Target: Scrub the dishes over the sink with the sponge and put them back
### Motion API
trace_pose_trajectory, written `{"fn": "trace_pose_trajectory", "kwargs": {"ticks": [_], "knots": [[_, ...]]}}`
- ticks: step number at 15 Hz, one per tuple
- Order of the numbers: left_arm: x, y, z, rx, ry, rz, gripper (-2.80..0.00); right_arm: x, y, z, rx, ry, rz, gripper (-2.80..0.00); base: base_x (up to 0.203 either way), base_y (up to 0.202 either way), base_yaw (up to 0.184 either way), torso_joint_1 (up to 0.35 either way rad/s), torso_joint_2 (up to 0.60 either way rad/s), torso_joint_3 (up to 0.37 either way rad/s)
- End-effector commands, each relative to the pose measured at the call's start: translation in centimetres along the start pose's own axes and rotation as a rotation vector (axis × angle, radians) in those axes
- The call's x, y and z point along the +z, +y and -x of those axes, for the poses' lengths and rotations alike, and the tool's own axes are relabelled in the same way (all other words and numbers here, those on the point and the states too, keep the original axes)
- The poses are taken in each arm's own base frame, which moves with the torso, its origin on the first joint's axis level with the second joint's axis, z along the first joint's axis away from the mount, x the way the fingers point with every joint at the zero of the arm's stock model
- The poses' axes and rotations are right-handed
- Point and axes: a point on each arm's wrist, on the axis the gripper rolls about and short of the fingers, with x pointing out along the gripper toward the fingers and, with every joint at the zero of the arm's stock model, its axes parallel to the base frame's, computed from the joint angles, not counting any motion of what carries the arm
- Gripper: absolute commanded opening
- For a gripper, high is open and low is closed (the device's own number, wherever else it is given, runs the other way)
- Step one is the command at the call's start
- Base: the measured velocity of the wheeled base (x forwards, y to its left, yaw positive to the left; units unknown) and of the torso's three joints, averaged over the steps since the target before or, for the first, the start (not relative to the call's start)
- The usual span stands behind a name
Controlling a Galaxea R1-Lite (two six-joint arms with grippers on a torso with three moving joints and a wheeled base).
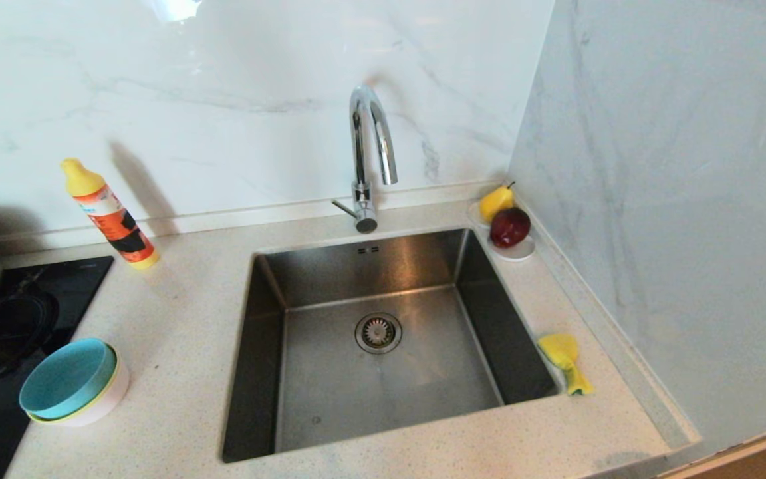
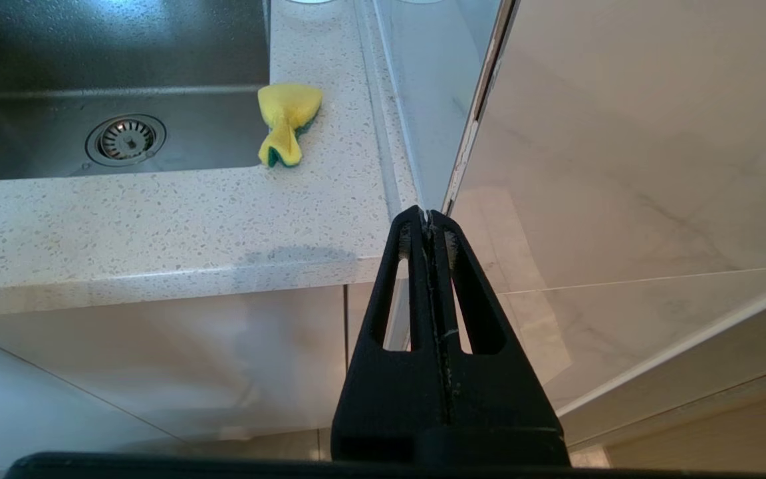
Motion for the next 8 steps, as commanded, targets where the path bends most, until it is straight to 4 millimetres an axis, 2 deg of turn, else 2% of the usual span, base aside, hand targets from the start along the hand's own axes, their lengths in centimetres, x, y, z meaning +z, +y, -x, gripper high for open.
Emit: {"fn": "trace_pose_trajectory", "kwargs": {"ticks": [1, 3, 5, 8], "knots": [[-2.5, 1.7, 8.0, 0.018, -0.123, 0.02, -2.8, 0.0, 0.0, 0.0, 0.0, 0.001, 0.001, -2.8, 0.0, 0.0, 0.0, 0.0, 0.0, 0.0], [-6.8, 2.1, 10.5, 0.026, -0.061, 0.002, -2.8, 0.0, 0.0, 0.0, 0.001, 0.001, 0.001, -2.8, 0.0, 0.0, 0.0, 0.0, 0.0, 0.0], [-11.4, 2.3, 11.6, 0.025, -0.004, -0.017, -2.8, 0.0, 0.0, 0.0, 0.001, 0.001, 0.001, -2.8, 0.0, 0.0, 0.0, 0.0, 0.0, 0.0], [-17.5, 1.9, 10.8, 0.016, 0.135, -0.061, -2.8, 0.0, 0.0, 0.0, -0.001, 0.001, 0.001, -2.8, 0.0, 0.0, 0.0, 0.0, 0.0, 0.0]]}}
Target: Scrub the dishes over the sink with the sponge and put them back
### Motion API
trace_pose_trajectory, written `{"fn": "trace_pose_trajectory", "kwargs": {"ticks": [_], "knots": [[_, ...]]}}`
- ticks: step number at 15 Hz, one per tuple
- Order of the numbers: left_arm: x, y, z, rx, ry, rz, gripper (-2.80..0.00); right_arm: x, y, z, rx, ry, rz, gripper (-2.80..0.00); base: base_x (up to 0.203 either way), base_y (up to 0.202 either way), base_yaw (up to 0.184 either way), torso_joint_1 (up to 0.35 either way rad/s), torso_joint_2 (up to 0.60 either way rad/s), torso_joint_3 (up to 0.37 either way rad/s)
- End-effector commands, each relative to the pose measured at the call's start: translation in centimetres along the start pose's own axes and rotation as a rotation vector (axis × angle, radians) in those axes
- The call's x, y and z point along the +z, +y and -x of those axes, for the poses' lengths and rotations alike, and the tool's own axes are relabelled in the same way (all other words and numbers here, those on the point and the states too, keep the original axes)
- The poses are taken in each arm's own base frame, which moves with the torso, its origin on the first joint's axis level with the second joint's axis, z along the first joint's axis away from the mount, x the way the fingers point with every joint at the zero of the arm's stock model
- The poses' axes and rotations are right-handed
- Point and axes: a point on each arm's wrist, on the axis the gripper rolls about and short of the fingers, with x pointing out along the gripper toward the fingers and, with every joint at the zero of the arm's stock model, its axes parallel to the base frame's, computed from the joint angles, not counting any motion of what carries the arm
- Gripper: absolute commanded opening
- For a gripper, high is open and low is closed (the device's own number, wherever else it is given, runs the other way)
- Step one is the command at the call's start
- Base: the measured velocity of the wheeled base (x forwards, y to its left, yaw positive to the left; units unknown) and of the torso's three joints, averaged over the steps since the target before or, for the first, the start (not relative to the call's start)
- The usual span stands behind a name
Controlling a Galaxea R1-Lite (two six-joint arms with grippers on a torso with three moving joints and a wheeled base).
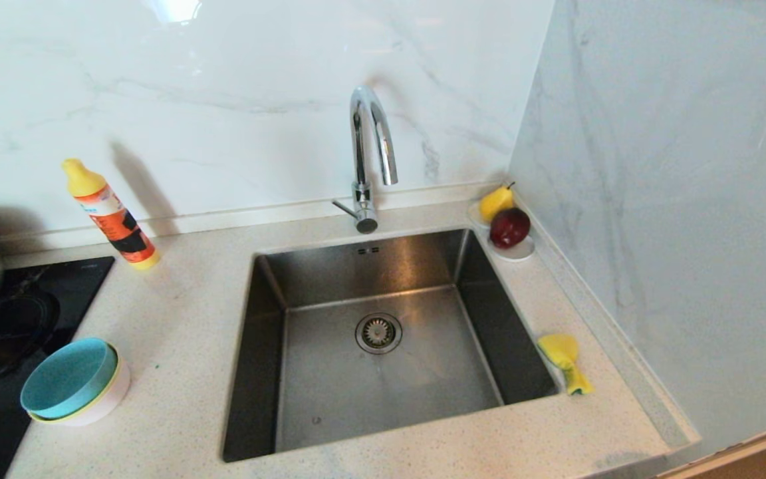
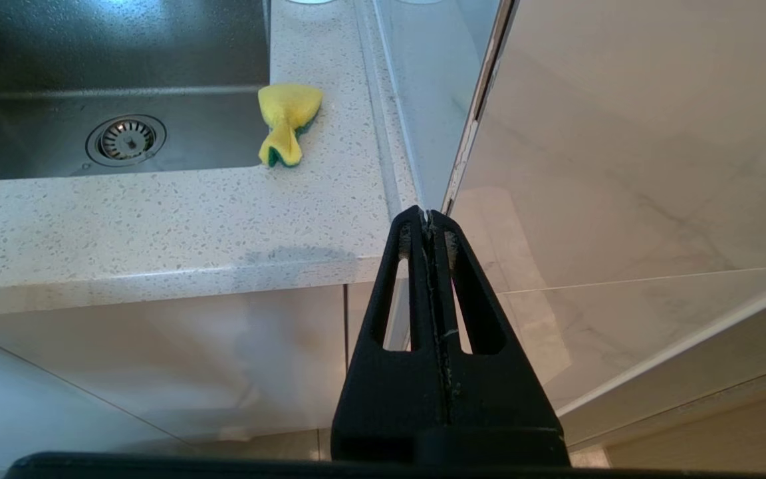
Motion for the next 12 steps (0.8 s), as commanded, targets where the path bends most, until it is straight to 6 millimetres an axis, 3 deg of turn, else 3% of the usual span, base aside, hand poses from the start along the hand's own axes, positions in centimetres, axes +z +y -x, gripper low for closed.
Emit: {"fn": "trace_pose_trajectory", "kwargs": {"ticks": [1, 3, 5, 12], "knots": [[-4.2, -0.4, -0.5, -0.009, 0.045, -0.015, -2.8, 0.0, 0.0, 0.0, 0.001, 0.001, 0.001, -2.8, 0.0, 0.0, 0.0, 0.0, 0.0, 0.0], [-4.6, -0.8, -0.7, -0.165, 0.036, -0.009, -2.8, 0.0, 0.0, 0.0, 0.001, 0.001, 0.001, -2.8, 0.0, 0.0, 0.0, 0.0, 0.0, 0.0], [-6.3, -1.2, -1.2, -0.231, 0.084, -0.023, -2.8, 0.0, 0.0, 0.0, 0.001, 0.001, 0.001, -2.8, 0.0, 0.0, 0.0, 0.0, 0.0, 0.0], [-6.0, -1.2, -1.2, -0.242, 0.063, 0.002, -2.8, 0.0, 0.0, 0.0, 0.001, 0.002, 0.001, -2.8, 0.0, 0.0, 0.0, 0.0, 0.0, 0.0]]}}
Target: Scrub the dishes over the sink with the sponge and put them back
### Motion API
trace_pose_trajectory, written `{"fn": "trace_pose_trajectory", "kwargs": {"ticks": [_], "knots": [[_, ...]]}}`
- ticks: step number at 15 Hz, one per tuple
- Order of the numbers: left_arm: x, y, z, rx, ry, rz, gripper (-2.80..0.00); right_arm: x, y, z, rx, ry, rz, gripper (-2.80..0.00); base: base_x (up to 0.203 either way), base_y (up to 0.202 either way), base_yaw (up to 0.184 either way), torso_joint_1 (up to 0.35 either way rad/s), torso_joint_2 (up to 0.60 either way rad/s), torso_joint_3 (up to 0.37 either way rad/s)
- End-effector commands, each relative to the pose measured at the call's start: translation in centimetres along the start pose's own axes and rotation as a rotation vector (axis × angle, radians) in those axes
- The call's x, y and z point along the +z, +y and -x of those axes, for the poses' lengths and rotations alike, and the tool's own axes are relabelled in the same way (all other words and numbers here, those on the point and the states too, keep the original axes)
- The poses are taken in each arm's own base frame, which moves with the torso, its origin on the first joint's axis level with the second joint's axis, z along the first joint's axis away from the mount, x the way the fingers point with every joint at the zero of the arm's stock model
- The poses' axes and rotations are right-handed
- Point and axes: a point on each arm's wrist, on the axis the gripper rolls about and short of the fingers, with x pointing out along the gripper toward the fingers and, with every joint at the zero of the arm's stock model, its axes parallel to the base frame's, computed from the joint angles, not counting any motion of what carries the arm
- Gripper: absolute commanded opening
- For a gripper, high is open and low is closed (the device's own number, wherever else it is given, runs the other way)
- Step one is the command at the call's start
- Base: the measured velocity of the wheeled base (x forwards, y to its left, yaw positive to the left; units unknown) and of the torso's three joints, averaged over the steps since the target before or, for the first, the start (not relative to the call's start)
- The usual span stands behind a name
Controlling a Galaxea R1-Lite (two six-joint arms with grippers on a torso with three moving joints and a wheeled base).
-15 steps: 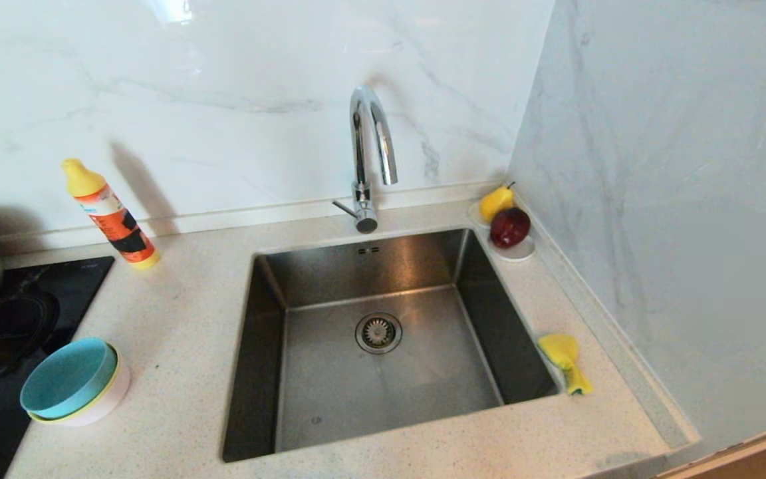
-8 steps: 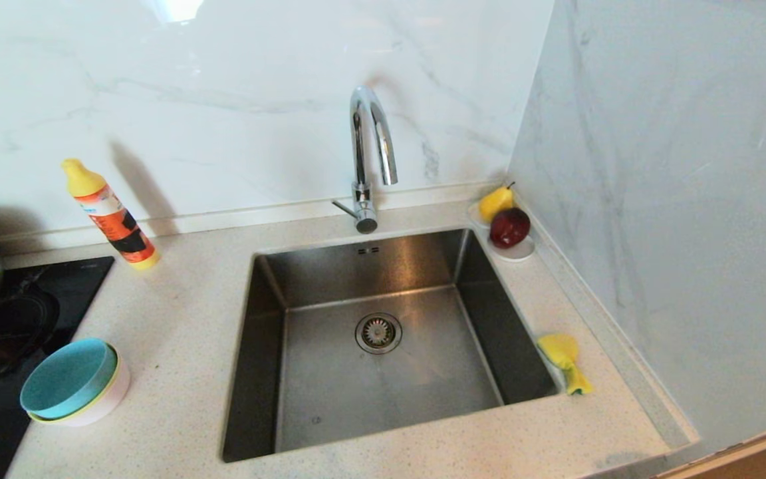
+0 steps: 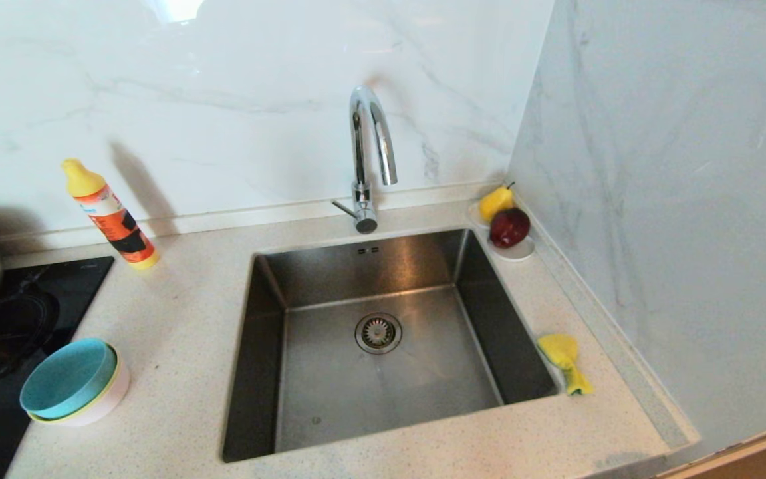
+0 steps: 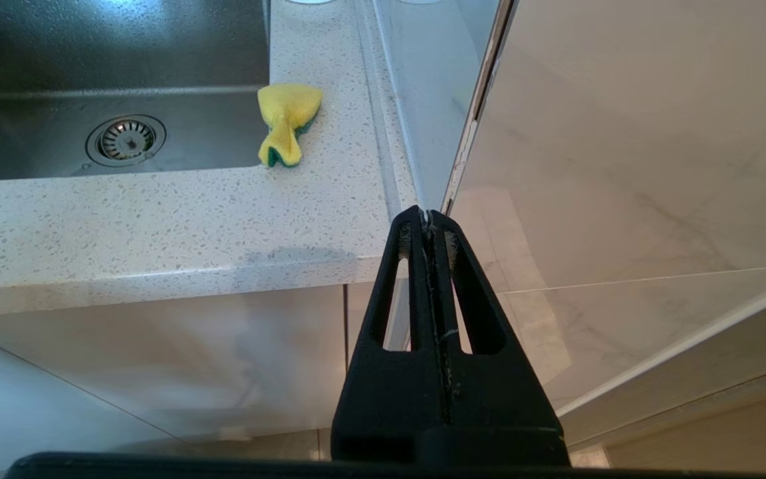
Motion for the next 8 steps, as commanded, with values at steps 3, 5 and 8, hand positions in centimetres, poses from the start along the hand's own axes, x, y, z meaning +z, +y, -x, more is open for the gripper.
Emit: {"fn": "trace_pose_trajectory", "kwargs": {"ticks": [3, 5, 8], "knots": [[-0.05, 0.0, -0.03, 0.0, 0.008, 0.002, -2.8, 0.02, 0.0, -0.01, 0.001, 0.0, 0.01, -2.8, 0.0, 0.0, 0.0, 0.0, 0.0, 0.0], [-0.05, 0.0, -0.02, 0.0, 0.007, 0.002, -2.8, 0.0, 0.0, -0.02, 0.001, 0.002, 0.006, -2.8, 0.0, 0.0, 0.0, 0.0, 0.0, 0.0], [-0.05, 0.0, -0.02, 0.0, 0.007, 0.002, -2.8, -0.01, -0.03, -0.01, -0.011, 0.013, -0.027, -2.8, 0.0, 0.0, 0.0, 0.0, 0.0, 0.0]]}}
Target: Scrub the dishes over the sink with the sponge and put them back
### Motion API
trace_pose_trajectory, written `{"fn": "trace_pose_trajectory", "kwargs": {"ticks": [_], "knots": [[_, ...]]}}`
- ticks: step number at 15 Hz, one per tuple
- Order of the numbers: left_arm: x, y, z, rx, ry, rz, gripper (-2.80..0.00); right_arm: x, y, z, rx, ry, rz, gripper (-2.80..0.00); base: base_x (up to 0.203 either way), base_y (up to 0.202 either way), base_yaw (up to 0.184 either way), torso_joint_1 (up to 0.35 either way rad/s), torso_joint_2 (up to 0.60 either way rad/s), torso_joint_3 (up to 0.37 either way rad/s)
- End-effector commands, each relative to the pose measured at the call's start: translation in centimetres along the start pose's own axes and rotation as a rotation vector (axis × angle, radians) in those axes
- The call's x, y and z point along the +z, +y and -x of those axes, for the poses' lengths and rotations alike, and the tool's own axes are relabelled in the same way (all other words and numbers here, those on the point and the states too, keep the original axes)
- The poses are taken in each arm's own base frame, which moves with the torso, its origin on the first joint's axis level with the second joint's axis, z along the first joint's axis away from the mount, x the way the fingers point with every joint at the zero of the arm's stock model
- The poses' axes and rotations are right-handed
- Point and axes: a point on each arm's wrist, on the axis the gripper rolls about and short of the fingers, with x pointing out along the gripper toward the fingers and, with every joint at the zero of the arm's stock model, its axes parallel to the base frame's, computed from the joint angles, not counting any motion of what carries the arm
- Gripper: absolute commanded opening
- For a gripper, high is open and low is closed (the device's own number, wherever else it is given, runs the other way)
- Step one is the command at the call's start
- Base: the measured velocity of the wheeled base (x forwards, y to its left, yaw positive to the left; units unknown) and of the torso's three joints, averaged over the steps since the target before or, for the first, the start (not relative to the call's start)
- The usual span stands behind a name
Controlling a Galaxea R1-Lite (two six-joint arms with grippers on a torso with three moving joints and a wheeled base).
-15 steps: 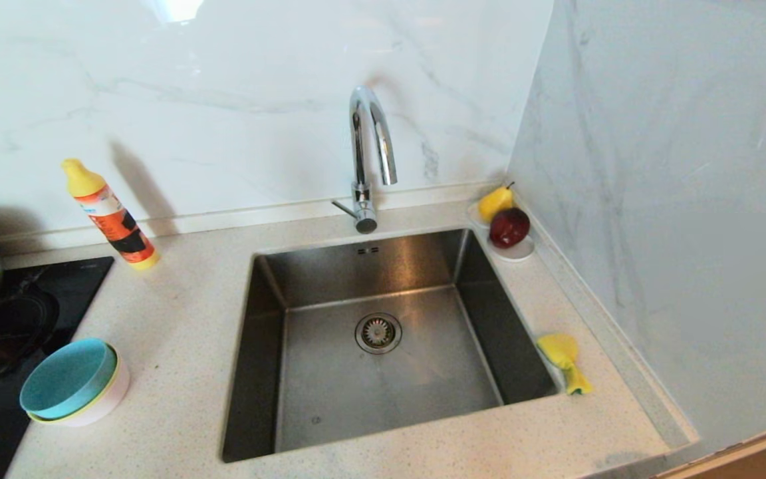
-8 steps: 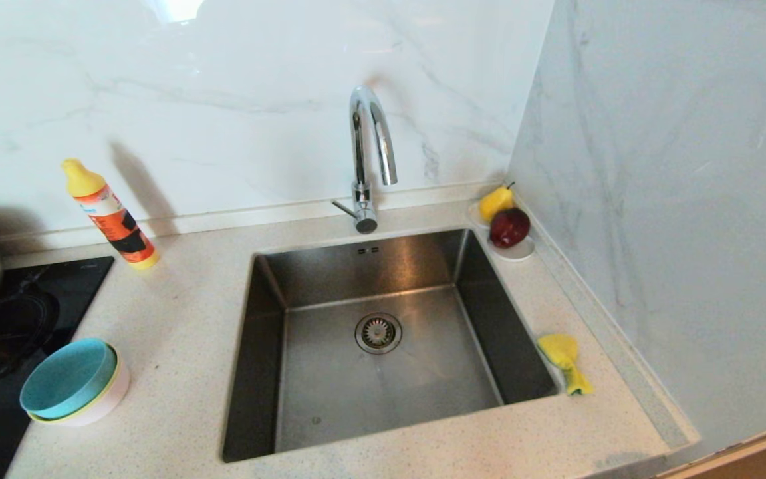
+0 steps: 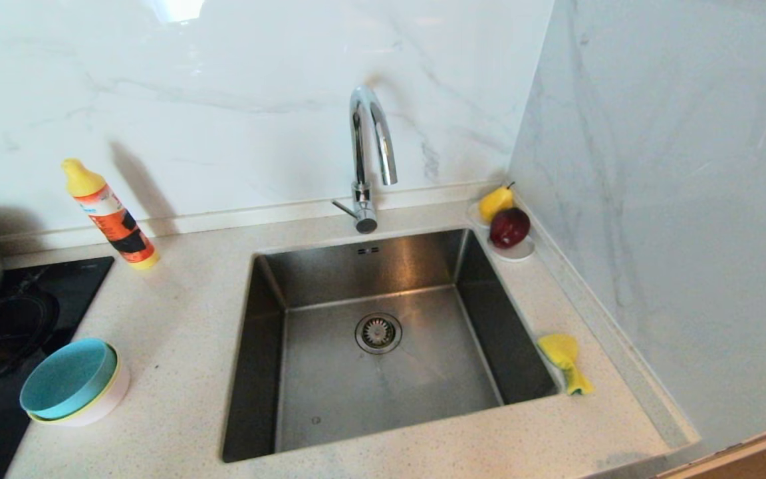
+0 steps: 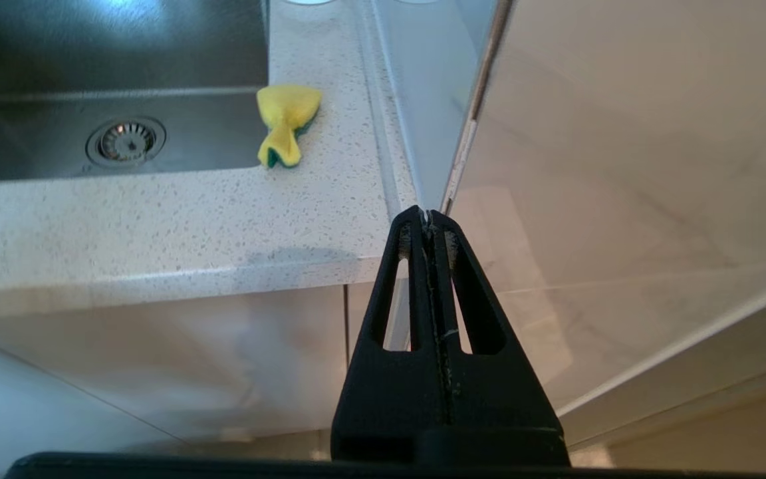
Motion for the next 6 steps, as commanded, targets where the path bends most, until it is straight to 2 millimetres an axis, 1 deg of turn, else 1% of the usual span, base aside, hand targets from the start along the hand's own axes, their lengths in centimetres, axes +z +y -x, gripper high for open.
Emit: {"fn": "trace_pose_trajectory", "kwargs": {"ticks": [1, 6], "knots": [[0.0, 0.0, -0.02, 0.0, 0.004, -0.001, -2.8, -0.01, -0.03, 0.02, -0.014, 0.017, -0.018, -2.8, 0.0, 0.0, 0.0, 0.0, 0.0, 0.0], [0.0, 0.0, -0.01, 0.0, 0.004, -0.001, -2.8, 0.02, -0.03, -0.03, -0.014, -0.003, -0.026, -2.8, 0.0, 0.0, 0.0, 0.0, 0.0, 0.0]]}}
